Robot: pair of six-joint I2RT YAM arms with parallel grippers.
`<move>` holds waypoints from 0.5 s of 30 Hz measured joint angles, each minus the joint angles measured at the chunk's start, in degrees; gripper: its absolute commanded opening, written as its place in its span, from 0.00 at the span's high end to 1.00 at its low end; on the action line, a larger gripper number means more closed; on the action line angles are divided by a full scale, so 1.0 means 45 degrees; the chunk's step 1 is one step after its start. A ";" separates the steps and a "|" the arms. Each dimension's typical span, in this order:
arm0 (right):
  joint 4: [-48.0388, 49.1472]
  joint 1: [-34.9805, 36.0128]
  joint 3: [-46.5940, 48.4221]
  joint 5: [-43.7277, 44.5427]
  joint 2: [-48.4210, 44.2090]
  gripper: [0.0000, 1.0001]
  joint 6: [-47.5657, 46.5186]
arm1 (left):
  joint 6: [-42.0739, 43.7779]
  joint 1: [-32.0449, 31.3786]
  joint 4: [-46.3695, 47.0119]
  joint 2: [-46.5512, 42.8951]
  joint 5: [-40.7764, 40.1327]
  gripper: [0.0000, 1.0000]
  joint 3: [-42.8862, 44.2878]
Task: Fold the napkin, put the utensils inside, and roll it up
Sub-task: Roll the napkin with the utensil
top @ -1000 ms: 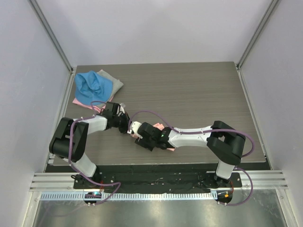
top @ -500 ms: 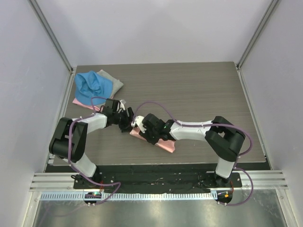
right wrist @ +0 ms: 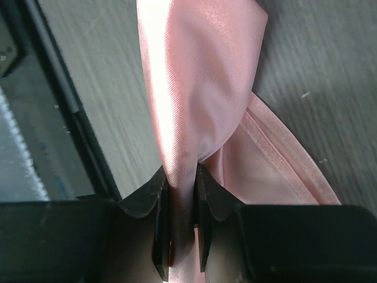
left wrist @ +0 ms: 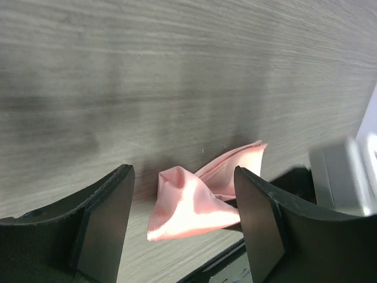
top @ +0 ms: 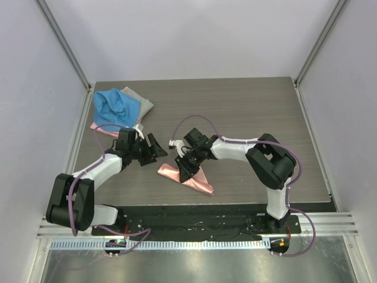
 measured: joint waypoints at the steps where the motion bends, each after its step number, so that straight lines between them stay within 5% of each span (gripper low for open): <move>1: 0.0005 -0.0121 0.0024 -0.0369 0.0121 0.77 0.0058 | -0.0019 0.0000 0.0131 -0.0243 0.0029 0.29 -0.0223; 15: 0.0850 -0.1972 0.0131 -0.5231 0.2030 0.78 0.1156 | -0.0631 -0.0340 0.2788 -0.0729 0.1817 0.43 -0.1909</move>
